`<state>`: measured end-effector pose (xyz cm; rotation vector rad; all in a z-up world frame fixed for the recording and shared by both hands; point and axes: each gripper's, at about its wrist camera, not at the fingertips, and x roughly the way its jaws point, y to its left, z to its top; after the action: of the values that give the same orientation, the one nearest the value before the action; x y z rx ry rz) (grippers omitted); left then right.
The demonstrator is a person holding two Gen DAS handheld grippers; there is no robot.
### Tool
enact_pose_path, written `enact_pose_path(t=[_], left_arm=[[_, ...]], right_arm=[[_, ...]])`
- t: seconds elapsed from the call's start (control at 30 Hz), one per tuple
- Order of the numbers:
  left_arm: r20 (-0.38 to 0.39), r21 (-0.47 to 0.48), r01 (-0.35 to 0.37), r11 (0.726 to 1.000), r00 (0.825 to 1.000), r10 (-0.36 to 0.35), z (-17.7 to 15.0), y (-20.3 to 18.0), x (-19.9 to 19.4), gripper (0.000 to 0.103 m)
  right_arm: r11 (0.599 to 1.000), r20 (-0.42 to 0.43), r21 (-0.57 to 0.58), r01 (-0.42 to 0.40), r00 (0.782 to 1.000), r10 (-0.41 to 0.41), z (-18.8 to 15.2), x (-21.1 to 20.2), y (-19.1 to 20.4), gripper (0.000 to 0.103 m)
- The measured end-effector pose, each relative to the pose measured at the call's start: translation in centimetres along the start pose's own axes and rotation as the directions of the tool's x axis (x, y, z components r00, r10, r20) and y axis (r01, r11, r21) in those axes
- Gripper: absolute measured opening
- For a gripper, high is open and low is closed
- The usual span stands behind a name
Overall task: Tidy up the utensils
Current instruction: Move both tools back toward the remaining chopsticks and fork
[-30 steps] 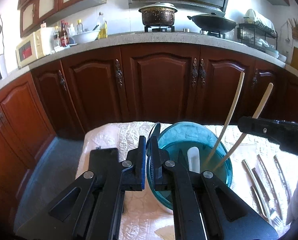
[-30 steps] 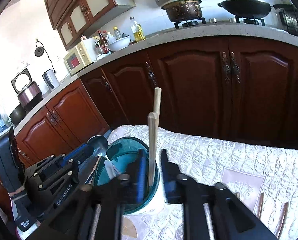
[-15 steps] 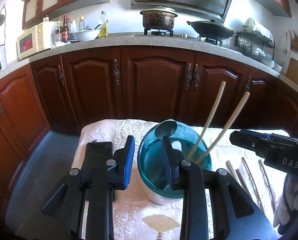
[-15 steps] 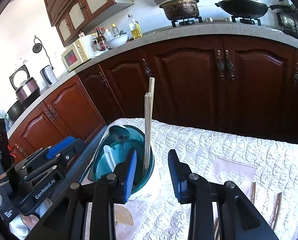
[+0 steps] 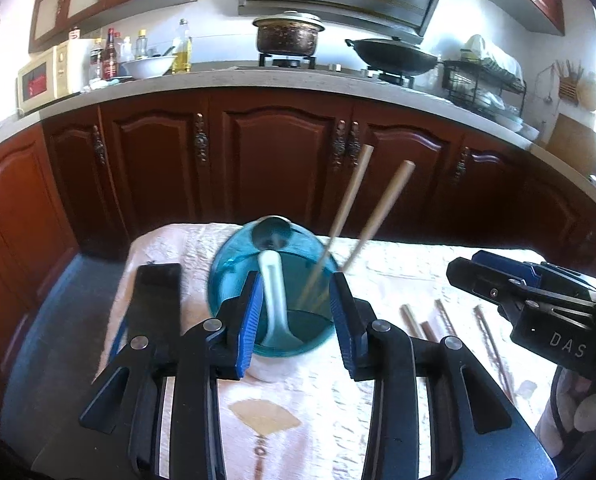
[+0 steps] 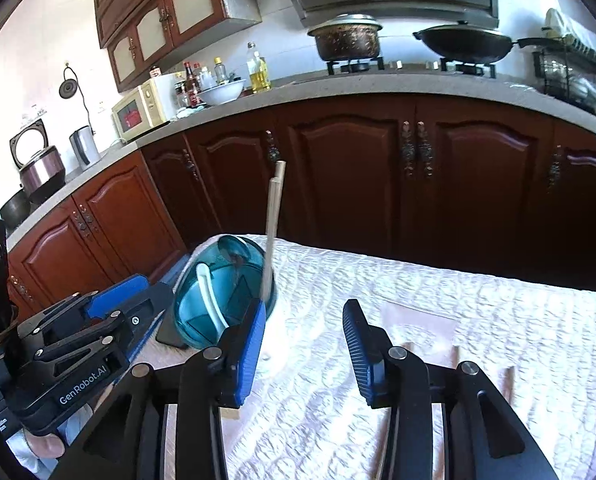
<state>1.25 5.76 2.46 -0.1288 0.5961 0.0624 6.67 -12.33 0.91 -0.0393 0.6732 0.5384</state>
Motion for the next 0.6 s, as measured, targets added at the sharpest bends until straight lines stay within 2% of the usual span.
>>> enact_pose_path(t=[0.33,0.6], left_arm=[[-0.004,0.028,0.061,0.998,0.998,-0.061,-0.4,-3.9,-0.5,0.041],[-0.039,0.068,0.119,0.991,0.992,-0.117,-1.0,-7.1,-0.4,0.041]], right_arm=[[0.997,0.012,0.031,0.077,0.997,-0.077,-1.5,-3.6,-2.6,0.040],[0.987,0.005,0.075,0.140,0.990,-0.141,-3.0,-6.3,-5.6,0.041]])
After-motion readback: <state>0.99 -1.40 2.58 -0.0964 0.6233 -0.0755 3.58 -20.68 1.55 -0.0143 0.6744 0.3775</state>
